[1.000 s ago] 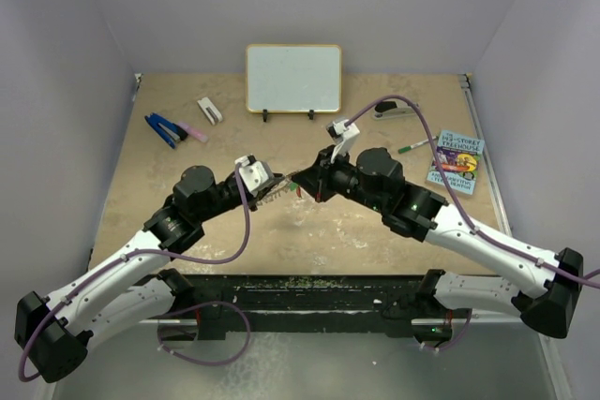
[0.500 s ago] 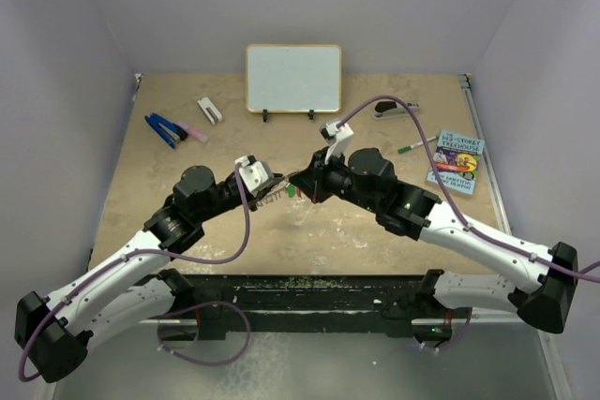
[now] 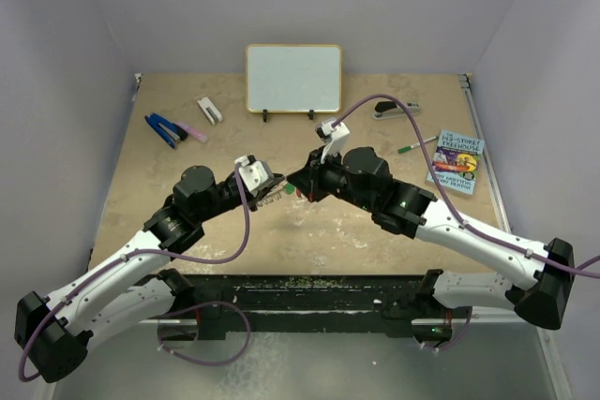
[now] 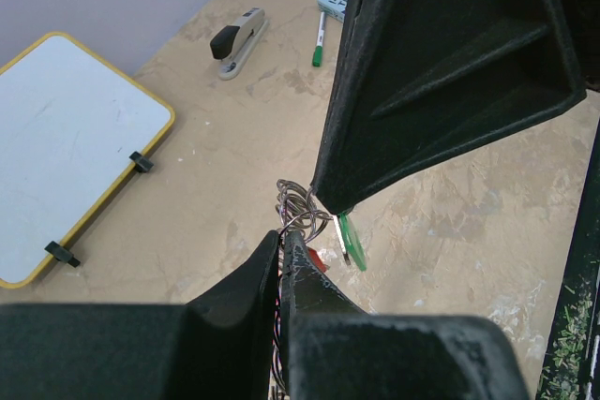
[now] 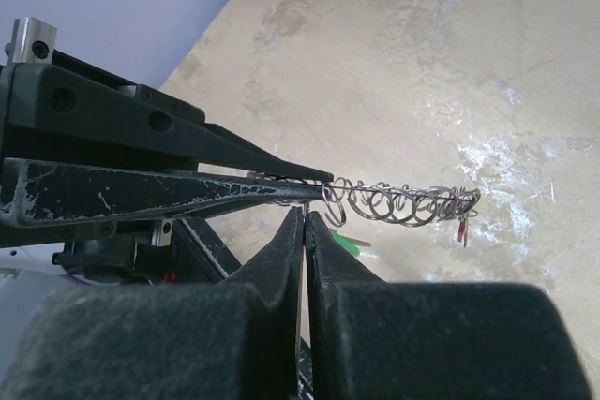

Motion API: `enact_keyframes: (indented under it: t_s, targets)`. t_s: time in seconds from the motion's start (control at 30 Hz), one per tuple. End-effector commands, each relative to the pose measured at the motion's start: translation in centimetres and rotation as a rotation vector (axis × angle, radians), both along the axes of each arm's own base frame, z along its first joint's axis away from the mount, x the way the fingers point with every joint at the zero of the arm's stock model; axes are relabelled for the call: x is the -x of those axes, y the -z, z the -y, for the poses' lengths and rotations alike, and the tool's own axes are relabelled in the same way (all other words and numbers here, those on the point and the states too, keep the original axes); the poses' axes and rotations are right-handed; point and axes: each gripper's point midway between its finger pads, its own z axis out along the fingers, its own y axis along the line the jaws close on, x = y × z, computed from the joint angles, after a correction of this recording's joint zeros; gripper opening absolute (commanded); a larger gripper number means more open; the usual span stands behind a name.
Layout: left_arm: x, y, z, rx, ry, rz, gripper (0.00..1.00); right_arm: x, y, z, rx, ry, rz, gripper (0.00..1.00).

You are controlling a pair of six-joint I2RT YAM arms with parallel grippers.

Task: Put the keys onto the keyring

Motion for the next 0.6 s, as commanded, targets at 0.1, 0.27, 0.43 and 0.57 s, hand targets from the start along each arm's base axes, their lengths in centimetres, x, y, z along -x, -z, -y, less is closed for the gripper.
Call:
enact_keyframes:
  t_s: [0.1, 0.27, 0.43, 0.57]
  targets:
    - [0.04, -3.59, 0.20, 0.083, 0.007, 0.059, 0.04, -0.65, -2.36, -0.11, -0.029, 0.029, 0.054, 0.00]
    - [0.04, -3.71, 0.21, 0.087, 0.008, 0.059, 0.04, -0.74, -2.07, -0.22, -0.019, 0.031, 0.048, 0.00]
    - [0.08, -3.91, 0.18, 0.090, 0.007, 0.063, 0.04, -0.91, -1.75, -0.25, -0.010, 0.039, 0.041, 0.00]
    - [0.16, -4.09, 0.15, 0.095, 0.008, 0.064, 0.04, -0.94, -1.64, -0.21, -0.009, 0.043, 0.038, 0.00]
